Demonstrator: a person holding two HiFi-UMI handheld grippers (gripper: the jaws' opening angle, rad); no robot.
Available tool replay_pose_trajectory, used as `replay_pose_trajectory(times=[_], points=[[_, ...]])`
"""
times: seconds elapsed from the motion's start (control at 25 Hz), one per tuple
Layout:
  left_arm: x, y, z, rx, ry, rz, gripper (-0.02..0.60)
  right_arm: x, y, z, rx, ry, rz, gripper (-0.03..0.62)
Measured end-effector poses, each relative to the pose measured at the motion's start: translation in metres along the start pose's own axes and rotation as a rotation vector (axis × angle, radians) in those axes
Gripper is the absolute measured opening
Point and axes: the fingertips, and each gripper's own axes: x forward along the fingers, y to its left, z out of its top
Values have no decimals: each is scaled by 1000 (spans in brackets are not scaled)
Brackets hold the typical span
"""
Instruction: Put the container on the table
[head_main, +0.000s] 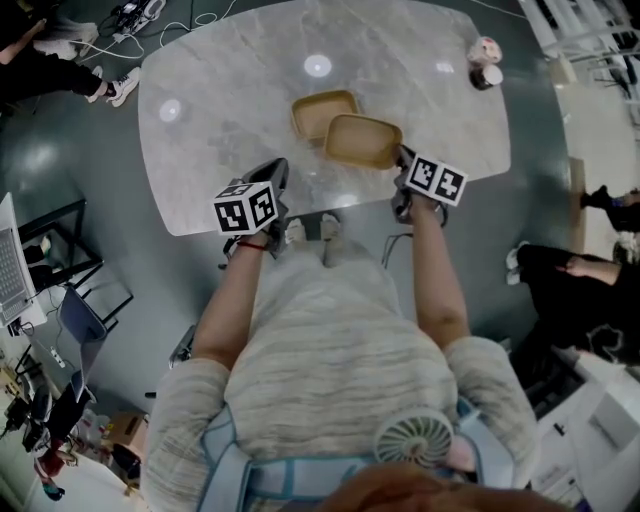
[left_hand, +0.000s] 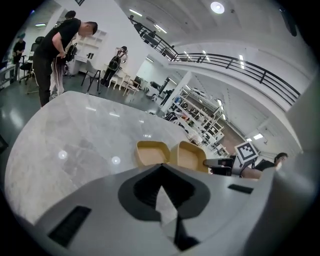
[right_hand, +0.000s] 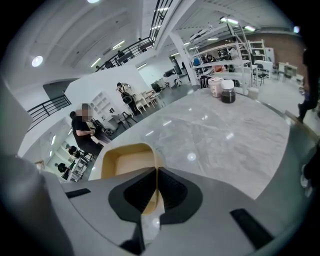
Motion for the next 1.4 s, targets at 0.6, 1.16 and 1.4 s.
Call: replay_pose_trajectory(times=[0.6,1.16,1.4], points=[[3,13,-17,-1,47,32,3,34,0,-48,-87,194,17,17],[-1,29,-29,-30,79,65,3,68,11,-76,-185,345,8,17],[-2,37,-33,-49,100,81,3,75,7,-83,-191,379,-22,17]])
